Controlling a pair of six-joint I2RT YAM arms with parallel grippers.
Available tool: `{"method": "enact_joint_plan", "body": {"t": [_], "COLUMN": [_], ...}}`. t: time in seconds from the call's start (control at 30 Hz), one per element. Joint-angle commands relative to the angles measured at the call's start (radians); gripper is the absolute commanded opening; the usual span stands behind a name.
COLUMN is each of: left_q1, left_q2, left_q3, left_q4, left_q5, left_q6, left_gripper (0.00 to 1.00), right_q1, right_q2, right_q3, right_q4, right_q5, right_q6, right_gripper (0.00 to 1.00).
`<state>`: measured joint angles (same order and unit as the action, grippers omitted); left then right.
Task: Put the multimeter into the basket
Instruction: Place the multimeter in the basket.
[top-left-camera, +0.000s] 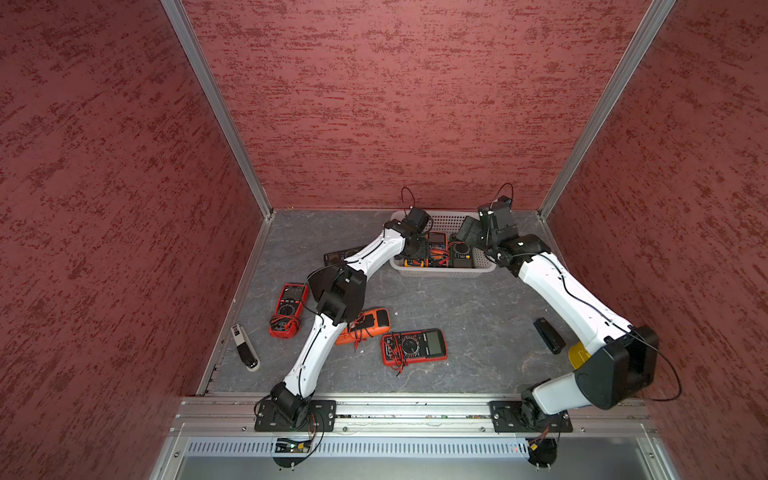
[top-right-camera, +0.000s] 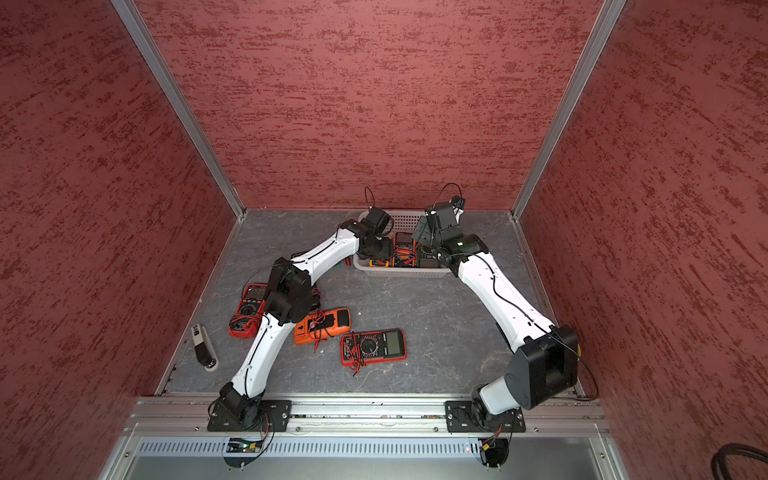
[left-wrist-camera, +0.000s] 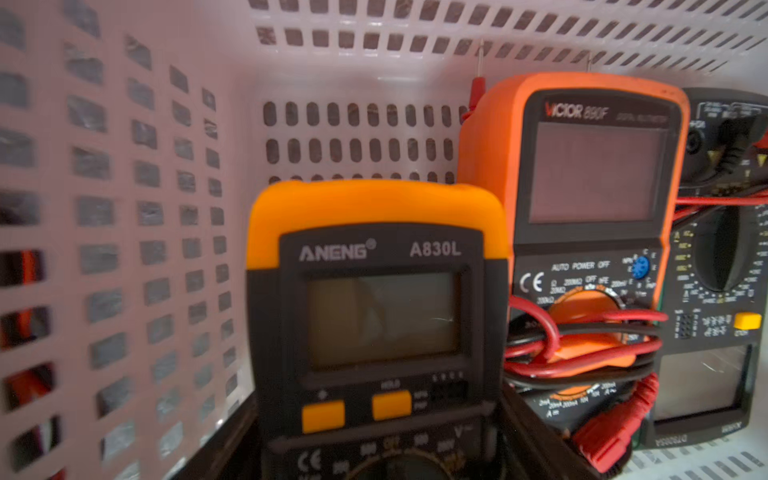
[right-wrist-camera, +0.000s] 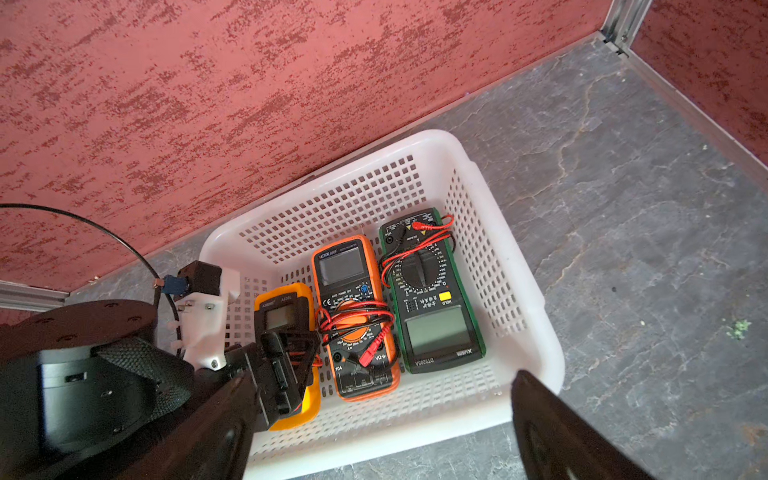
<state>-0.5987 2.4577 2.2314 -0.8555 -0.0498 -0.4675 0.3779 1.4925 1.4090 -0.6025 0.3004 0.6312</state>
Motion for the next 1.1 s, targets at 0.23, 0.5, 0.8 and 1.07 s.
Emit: {"method": "enact_joint_plan", "body": {"t": [0.23,0.5,0.8,1.07], "left_q1": [0.010,0.010,0.015,0.017], "left_q2": [-0.034,-0.177,-0.517,-0.828], "left_q3": [-0.019,-0.083,-0.441,-0.899], "left_q4": [0.019,0.031,0.143,0.279], "left_q5": [0.029,0.051,0.134,0.205], "left_q6": [-0.014,0.014,0.115,0.247], "left_gripper": [1.00,1.00,0.95,0.87], "right_q1": [-0.005,0.018,0.229,0.524], "right_q2": [0.035,-0.021,-0.182,-0.310], "right_q3": [-0.001,-0.047,-0.205,-0.433], "right_q4": [-0.053,-0.102,-0.194,-0.249], "right_q5": [-0.055,-0.095,-0.108,-0.183], "right_q6": [0.028,0.037,0.127,0.359], "right_gripper": [0.99,0.96,0.86,0.61]}}
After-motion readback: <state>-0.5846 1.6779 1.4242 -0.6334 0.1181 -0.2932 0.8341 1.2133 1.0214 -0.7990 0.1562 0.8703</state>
